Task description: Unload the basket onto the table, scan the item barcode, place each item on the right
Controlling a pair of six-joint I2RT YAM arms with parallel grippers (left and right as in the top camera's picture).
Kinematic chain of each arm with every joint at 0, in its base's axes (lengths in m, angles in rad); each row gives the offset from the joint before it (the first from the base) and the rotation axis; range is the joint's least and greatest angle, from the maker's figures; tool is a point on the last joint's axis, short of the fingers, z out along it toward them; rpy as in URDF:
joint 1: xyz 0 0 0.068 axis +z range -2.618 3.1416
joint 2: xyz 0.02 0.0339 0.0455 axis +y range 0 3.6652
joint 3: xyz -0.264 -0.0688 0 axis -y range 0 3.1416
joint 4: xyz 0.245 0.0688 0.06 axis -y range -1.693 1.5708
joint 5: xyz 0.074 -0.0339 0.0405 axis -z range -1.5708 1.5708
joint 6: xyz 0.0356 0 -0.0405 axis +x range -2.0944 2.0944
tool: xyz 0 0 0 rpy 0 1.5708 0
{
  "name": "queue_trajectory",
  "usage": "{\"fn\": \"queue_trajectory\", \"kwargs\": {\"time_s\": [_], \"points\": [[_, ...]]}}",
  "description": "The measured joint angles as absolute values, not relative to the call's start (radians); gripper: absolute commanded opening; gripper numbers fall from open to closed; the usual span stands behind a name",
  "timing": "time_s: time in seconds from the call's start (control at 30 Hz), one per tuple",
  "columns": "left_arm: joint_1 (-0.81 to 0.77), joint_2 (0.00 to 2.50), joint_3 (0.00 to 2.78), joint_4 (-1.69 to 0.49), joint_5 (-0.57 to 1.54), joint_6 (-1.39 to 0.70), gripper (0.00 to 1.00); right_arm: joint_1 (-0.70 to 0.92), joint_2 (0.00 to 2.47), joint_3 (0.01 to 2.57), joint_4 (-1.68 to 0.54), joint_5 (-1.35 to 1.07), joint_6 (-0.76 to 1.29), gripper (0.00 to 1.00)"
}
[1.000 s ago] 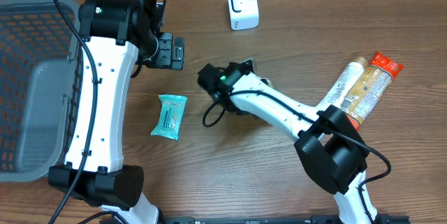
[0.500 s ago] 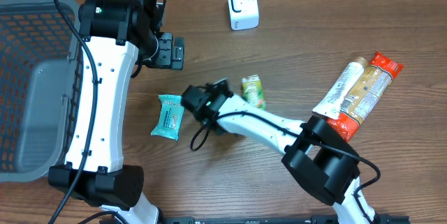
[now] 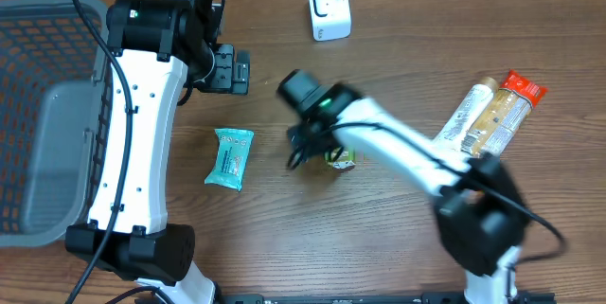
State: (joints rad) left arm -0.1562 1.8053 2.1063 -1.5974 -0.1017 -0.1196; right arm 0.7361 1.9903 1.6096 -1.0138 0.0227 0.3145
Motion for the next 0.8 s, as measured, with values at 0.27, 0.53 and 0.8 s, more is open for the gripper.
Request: {"fn": "queue_trajectory", "kwargs": {"time_s": [0.27, 0.53, 0.8], "points": [[-0.156, 1.805, 2.106, -1.597, -0.102, -0.120, 1.00, 0.528, 1.808, 1.615, -1.037, -0.041, 0.293, 0.88], [-0.156, 1.805, 2.106, -1.597, -0.102, -0.120, 1.00, 0.522, 1.879, 1.419, -0.919, -0.191, 0.265, 0.76], [-0.156, 1.805, 2.106, -1.597, -0.102, -0.120, 1.00, 0.474, 1.885, 1.250, -0.753, -0.337, 0.262, 0.54]]}}
